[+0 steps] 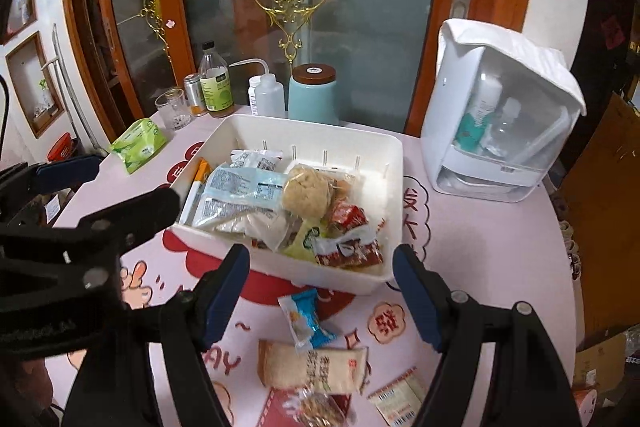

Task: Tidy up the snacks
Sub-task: 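Move both tools back from the white tray, then grasp the clear nut bag with the left tool while the right grasps the LIPO packet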

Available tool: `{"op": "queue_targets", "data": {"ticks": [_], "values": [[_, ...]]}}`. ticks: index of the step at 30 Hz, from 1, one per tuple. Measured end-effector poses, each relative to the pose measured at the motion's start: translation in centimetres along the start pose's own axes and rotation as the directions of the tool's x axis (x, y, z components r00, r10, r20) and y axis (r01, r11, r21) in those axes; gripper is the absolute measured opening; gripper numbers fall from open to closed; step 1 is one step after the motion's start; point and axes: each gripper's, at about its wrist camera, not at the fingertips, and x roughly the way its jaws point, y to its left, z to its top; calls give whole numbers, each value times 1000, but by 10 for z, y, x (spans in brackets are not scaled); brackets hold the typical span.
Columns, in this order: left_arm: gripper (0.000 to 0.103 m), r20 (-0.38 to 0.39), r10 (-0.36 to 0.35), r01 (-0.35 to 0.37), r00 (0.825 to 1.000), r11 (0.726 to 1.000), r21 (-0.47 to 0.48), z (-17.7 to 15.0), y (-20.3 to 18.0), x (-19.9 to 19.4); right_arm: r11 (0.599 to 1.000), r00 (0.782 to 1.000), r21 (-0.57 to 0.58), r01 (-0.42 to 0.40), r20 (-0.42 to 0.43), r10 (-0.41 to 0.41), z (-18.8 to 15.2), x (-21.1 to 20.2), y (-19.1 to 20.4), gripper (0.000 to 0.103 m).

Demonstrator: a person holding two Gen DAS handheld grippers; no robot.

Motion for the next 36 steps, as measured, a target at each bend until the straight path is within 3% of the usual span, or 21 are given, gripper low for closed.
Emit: {"op": "queue_targets", "data": {"ticks": [9,20,23,29,36], "values": [[91,50,16,-15,999,1000,-17,-51,-26,-57,999,998,37,-21,53,19,-41,-51,-44,75],[91,-70,-62,61,996,998,-18,-122,-61,-52,997,997,78,-2,71,-3,-105,-77,-93,75],[91,-101,-72,71,992,997,-11,-140,-72,-37,997,998,74,20,53,-24,-126,-67,-101,75],[91,-180,-77,78,981,997,-1,-168,-94,0,996,996,91,15,-92,-7,-169,-18,-114,75],[91,-282,-118,92,952,990,-106,-186,-104,51,997,982,74,-19,-187,33,-195,37,-119,75]]}}
